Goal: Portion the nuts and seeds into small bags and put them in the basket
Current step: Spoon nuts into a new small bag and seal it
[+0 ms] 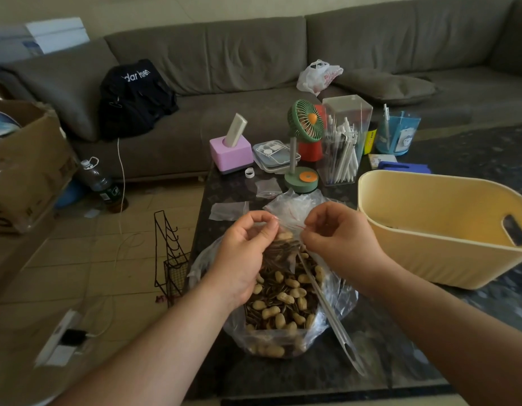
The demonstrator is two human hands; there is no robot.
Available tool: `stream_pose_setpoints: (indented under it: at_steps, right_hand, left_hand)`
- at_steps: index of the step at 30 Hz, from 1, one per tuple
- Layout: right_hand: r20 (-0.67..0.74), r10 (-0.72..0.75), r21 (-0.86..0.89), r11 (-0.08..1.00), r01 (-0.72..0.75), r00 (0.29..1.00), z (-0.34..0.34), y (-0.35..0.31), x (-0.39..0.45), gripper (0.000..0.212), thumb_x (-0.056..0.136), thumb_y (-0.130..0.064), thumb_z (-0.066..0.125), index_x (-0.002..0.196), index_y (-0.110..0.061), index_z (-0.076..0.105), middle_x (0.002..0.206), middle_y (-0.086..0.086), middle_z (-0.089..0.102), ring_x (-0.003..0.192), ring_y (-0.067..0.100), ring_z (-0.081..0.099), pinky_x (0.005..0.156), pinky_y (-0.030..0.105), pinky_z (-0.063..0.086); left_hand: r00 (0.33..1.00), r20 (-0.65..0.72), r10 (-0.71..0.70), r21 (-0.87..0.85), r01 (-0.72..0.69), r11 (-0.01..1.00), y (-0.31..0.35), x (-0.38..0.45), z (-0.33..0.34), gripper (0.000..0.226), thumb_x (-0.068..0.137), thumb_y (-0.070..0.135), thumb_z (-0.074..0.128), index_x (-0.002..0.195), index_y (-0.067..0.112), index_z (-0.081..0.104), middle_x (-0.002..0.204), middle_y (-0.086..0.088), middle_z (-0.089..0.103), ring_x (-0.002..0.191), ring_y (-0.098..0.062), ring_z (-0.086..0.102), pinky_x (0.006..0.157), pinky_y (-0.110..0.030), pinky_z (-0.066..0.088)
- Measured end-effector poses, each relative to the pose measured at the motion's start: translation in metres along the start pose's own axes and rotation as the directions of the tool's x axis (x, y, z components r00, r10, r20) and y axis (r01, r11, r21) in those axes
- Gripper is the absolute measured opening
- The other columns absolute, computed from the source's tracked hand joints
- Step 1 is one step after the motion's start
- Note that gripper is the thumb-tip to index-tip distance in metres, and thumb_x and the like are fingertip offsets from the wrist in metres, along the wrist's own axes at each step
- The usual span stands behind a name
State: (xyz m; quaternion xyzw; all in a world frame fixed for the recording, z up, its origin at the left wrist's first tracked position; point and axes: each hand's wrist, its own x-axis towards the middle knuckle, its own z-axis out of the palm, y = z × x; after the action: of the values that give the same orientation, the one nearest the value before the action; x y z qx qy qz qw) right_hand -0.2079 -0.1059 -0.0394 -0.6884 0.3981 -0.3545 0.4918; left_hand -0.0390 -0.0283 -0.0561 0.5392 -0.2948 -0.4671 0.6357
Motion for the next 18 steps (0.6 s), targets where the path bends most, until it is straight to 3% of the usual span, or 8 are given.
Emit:
stream_pose_setpoints:
  at_steps: [3,6,11,13,18]
  right_hand:
    - [0.054,-0.019,0.007,1.000,0.019,0.998,0.0020,-0.0006,-0.0006,0.026,0.087,-0.004,0.077,0.099,-0.027,0.070,0.084,0.001,0.071,0.069,0.014,0.062,0.070,0.030,0.057]
    - [0.071,-0.055,-0.071,0.996,0.060,0.996,0.0026,-0.0010,0.0015,0.023,0.088,-0.017,0.081,0.103,-0.031,0.071,0.087,-0.003,0.072,0.077,0.020,0.068,0.072,0.030,0.060]
    - [0.066,-0.004,-0.099,0.995,0.010,0.998,0.0010,-0.0026,0.0024,0.007,0.089,-0.024,0.082,0.088,-0.025,0.075,0.079,0.003,0.074,0.062,0.011,0.062,0.061,0.029,0.055]
    - [0.025,0.009,-0.052,0.999,-0.008,1.000,0.0006,-0.0032,0.0016,0.010,0.089,-0.023,0.082,0.083,-0.020,0.075,0.077,0.009,0.074,0.061,0.013,0.060,0.059,0.031,0.053]
    - [-0.005,-0.003,-0.009,1.000,0.003,1.000,-0.0023,-0.0081,0.0007,0.009,0.091,-0.021,0.081,0.083,-0.022,0.076,0.074,0.011,0.075,0.064,0.026,0.064,0.061,0.048,0.060]
  left_hand:
    - [0.998,-0.023,0.064,0.083,-0.062,0.995,-0.0015,-0.0020,0.0004,0.009,0.101,0.018,0.068,0.099,0.023,0.076,0.099,-0.007,0.078,0.099,-0.023,0.075,0.096,-0.046,0.061]
    - [0.995,-0.048,0.091,0.130,-0.084,0.988,-0.0017,-0.0027,0.0020,0.014,0.103,0.021,0.067,0.097,0.029,0.077,0.101,-0.003,0.078,0.103,-0.022,0.074,0.103,-0.049,0.058]
    - [0.996,-0.069,0.050,0.089,-0.044,0.995,-0.0007,-0.0019,0.0025,0.018,0.106,0.023,0.064,0.096,0.032,0.075,0.107,-0.007,0.075,0.112,-0.033,0.071,0.105,-0.063,0.055]
    - [0.996,-0.084,0.025,0.051,-0.021,0.998,-0.0010,-0.0012,0.0022,0.015,0.106,0.024,0.063,0.099,0.028,0.076,0.111,-0.011,0.076,0.116,-0.037,0.070,0.105,-0.066,0.054]
    - [0.995,-0.095,0.028,0.067,-0.022,0.998,0.0011,-0.0011,0.0031,0.013,0.108,0.022,0.061,0.105,0.020,0.074,0.109,-0.009,0.079,0.109,-0.028,0.075,0.104,-0.060,0.057]
